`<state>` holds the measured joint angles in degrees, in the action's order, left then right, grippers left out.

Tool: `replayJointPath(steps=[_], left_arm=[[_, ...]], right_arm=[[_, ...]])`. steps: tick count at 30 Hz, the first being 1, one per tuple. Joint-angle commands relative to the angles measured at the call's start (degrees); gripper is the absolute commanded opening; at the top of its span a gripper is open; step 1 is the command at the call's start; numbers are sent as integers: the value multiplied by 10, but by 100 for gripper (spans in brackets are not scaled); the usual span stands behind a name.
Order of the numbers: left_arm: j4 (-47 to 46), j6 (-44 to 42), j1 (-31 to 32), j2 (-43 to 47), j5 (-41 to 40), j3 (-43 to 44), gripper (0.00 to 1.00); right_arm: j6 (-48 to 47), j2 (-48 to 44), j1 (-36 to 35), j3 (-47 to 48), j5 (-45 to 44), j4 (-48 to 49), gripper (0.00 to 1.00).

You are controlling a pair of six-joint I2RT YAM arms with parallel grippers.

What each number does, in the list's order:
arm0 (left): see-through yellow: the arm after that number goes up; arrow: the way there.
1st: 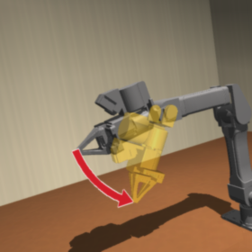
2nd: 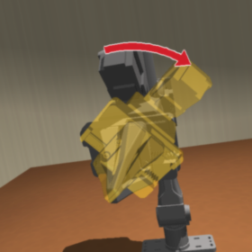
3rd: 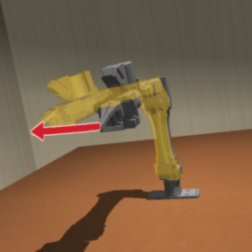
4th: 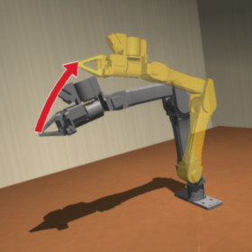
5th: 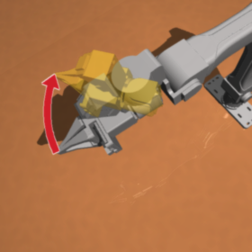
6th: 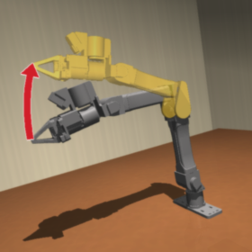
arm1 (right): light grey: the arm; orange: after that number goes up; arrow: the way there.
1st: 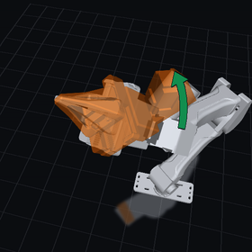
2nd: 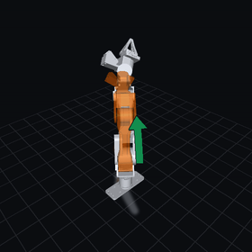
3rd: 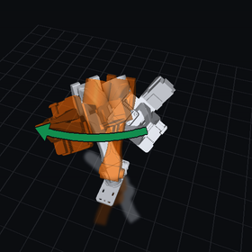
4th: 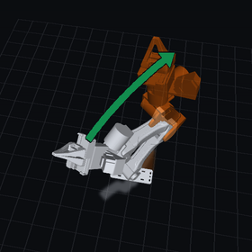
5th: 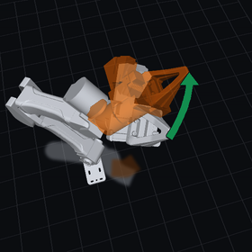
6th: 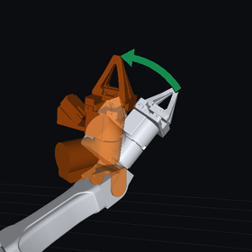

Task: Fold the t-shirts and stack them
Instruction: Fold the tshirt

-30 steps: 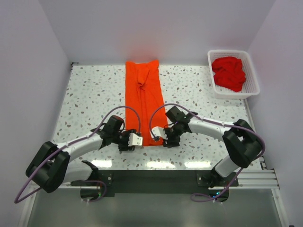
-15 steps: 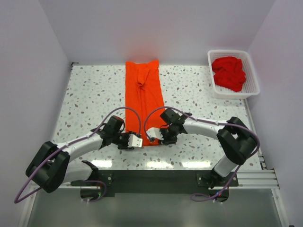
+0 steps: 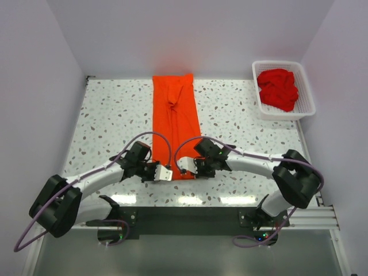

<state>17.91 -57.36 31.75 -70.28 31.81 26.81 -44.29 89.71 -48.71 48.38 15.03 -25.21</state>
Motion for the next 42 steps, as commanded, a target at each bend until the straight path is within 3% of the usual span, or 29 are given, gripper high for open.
replayJointPath(steps=[1, 6, 13, 20, 31, 42], left_arm=[[89, 14, 12, 47, 24, 17, 0], [168, 12, 17, 120, 41, 23, 0], [174, 9, -5, 101, 33, 110, 0], [165, -57, -106, -45, 61, 236, 0], [127, -91, -156, -227, 58, 396, 0], [136, -105, -184, -349, 57, 539, 0]], right_arm=[[66, -69, -33, -25, -2, -7, 0], [114, -161, -64, -42, 14, -18, 0], [67, -130, -18, 32, 22, -28, 0], [-11, -62, 62, 119, 55, -40, 0], [-89, 95, 154, 275, 112, -52, 0], [-122, 259, 204, 476, 137, -95, 0]])
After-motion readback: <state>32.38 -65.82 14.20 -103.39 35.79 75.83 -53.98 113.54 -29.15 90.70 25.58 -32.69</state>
